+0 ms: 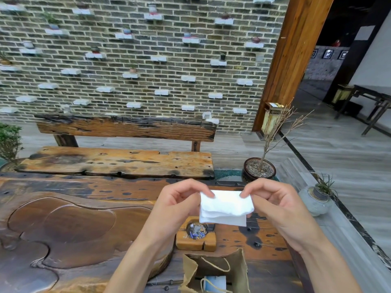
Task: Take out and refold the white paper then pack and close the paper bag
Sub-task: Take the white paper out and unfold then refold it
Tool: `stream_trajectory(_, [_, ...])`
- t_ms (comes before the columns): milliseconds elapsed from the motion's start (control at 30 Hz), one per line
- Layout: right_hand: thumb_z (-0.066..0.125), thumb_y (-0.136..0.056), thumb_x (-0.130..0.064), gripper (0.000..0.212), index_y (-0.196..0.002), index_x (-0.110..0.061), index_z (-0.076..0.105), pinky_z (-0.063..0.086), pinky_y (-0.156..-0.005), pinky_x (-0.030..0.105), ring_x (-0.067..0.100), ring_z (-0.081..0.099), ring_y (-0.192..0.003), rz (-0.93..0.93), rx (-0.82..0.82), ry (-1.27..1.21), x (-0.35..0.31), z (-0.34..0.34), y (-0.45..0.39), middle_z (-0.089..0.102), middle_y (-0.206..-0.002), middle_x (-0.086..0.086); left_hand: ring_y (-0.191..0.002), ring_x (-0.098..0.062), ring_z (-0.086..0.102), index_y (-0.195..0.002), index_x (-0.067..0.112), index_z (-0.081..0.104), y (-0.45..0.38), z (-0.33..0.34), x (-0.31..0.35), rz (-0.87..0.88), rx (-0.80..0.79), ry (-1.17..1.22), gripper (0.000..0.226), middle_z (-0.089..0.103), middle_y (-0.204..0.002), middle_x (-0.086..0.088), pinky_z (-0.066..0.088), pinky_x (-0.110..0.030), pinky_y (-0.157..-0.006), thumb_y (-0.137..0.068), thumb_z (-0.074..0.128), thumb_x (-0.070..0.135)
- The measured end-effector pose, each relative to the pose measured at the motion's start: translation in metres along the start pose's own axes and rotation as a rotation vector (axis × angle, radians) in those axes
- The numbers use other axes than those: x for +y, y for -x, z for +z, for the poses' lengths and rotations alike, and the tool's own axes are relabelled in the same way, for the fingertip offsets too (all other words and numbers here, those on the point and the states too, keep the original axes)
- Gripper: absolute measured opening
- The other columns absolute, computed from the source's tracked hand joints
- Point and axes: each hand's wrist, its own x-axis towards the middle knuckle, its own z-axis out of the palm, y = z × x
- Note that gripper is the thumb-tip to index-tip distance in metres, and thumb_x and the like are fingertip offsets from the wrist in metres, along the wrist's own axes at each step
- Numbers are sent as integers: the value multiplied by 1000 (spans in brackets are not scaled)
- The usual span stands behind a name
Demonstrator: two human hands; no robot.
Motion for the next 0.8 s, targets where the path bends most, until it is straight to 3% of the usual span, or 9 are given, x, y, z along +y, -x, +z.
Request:
stream_trajectory(100, [64,-85,-5,13,-94,-7,72,52,-59,30,19,64,-64,27,8,-53,1,3,1,77,-79,13,-80,-26,70,-100,10,71,0,0,-2,-21,20,32,23,76,-93,-15,57,-35,-65,-84,55,6])
stream_trajectory(167, [64,-83,-11,20,-102,-11,72,52,-60,32,20,66,-66,60,23,-57,4,5,1,78,-85,17,-93,-32,73,-108,14,70,0,1,-4,-58,22,45,24,76,-103,-18,59,-46,-78,-91,56,4])
stream_trajectory(333, [63,-87,-17,17,-96,-7,75,50,-64,38,29,66,-72,124,102,-44,20,10,2,78,-88,20,-100,-28,72,-104,7,73,0,3,-13,-170,70,36,25,77,-106,-11,57,-41,-84,-99,48,8])
stream_trajectory(467, [62,-87,-20,24,-103,-5,73,51,-88,53,35,71,-96,255,121,-127,34,19,7,77,-103,16,-103,-31,71,-98,11,75,1,2,-29,-230,103,33,24,76,-106,-11,56,-49,-87,-99,51,14])
stream_trajectory(633, [59,-87,-27,42,-116,1,68,45,-102,55,33,67,-112,579,38,-430,50,29,8,72,-118,19,-107,-33,68,-98,11,75,3,5,-52,-284,82,47,24,76,-108,-12,52,-53,-95,-99,51,13])
stream_trajectory(700, [57,-90,-25,43,-120,4,64,42,-105,58,37,64,-116,608,43,-495,59,30,8,70,-121,22,-105,-31,69,-98,13,75,3,6,-59,-288,63,27,23,76,-107,-9,54,-50,-94,-99,51,14])
stream_trajectory(800, [55,-91,-23,41,-120,6,63,50,-100,50,33,67,-112,592,105,-513,72,24,10,70,-120,22,-88,-29,72,-99,14,73,3,2,-73,-279,47,-37,21,77,-97,-10,59,-37,-79,-99,52,16])
